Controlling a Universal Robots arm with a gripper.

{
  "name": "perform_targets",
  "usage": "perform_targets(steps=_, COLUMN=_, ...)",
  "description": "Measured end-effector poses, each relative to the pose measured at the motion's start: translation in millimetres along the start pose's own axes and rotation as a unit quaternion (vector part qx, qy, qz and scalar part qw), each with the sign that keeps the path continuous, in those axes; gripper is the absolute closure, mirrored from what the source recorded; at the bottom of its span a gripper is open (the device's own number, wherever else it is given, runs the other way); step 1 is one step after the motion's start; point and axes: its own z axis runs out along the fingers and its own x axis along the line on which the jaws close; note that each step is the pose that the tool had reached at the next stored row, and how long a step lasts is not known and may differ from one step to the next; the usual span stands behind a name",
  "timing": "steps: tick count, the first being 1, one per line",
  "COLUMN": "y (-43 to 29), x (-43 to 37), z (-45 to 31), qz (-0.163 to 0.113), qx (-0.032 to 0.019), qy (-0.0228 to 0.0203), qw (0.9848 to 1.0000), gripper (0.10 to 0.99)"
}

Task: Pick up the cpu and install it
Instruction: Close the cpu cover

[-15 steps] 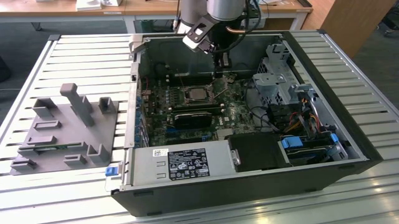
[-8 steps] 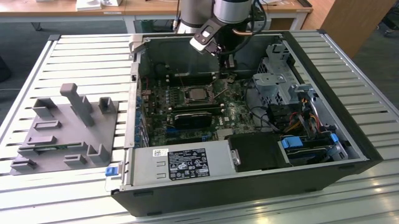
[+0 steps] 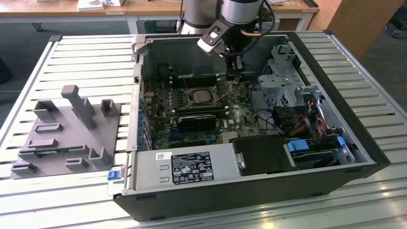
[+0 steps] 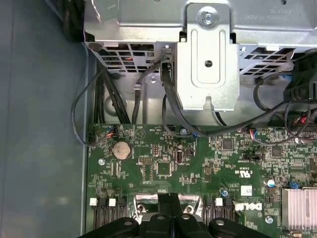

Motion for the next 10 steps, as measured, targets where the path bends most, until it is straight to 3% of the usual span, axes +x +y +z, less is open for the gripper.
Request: perform_targets(steps=10, y=6.9, x=4.5, z=2.5, qz=0.0, qx=0.001, qy=-0.0004, qw=1.0, gripper=0.98)
